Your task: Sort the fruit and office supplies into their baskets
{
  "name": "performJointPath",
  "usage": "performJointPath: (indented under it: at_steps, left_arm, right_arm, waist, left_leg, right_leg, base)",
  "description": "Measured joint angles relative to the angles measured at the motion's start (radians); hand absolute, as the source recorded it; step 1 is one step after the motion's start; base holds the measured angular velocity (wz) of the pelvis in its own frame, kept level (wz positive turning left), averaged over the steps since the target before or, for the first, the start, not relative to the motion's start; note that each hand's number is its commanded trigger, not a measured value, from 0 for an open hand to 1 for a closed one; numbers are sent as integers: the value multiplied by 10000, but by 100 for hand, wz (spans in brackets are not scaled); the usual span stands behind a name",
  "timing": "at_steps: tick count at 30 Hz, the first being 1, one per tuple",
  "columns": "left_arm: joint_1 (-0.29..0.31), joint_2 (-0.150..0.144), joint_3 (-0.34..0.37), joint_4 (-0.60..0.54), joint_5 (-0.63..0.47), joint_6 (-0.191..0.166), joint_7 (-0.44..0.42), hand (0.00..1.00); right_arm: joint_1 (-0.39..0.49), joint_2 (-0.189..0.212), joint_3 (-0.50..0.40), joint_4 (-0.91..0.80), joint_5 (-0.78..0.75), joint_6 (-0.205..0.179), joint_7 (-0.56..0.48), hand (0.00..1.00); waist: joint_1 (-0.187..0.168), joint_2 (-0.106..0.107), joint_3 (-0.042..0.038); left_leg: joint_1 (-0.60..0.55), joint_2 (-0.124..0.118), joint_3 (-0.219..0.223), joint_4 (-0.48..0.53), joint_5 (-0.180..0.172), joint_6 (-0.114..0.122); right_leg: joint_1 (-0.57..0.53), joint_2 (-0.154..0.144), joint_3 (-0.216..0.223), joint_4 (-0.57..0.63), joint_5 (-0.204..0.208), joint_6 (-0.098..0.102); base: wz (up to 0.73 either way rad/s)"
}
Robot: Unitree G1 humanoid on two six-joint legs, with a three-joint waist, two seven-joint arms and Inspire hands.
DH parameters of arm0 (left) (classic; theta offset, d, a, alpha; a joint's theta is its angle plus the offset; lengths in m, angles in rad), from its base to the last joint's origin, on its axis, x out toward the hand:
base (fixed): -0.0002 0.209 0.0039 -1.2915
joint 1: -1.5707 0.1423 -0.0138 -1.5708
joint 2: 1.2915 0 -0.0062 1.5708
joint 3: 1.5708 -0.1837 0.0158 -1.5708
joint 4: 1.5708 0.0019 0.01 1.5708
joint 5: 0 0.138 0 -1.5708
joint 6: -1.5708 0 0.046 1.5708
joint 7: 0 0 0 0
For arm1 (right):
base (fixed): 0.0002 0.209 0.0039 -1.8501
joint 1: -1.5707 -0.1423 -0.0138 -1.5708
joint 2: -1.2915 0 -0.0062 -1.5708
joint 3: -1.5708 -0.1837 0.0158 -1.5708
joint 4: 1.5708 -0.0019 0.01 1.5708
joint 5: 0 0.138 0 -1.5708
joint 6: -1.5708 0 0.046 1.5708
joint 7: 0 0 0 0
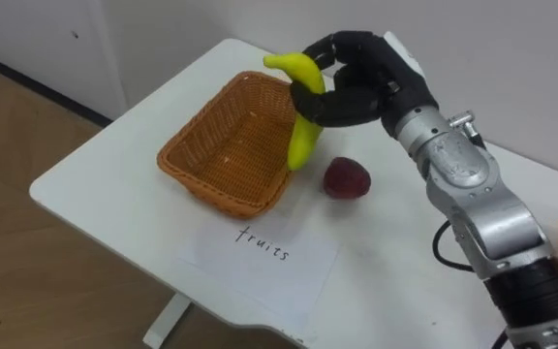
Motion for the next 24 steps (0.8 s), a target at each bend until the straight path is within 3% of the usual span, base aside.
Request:
performJointPath:
  at_steps: [4, 14, 24]
  left_arm:
    - [0, -12, 0, -85, 16, 61, -23, 0]
    - [227, -91, -7, -649, 698, 353, -193, 0]
    - [232, -176, -18, -619, 667, 339, -179, 0]
  right_arm:
    - [-38, 45, 6, 57, 505, -3, -251, 100]
    - [-126, 811, 10, 450, 672, 0, -401, 100]
    - [-444, 897, 557, 1470, 875, 0, -451, 100]
  waist:
    - [149, 85, 28]
    - [221, 92, -5]
    - [495, -12, 4]
  left_leg:
    - [-6, -15, -57, 43, 11, 19]
    - [-54, -175, -353, 57, 60, 51]
    - [-103, -206, -483, 44, 88, 94]
  right_leg:
    - [45, -34, -127, 1, -6, 10]
    - [126, -95, -438, -2, -35, 57]
    - [133, -163, -576, -2, -67, 109]
  base:
    - [5]
    - [9]
    - [5]
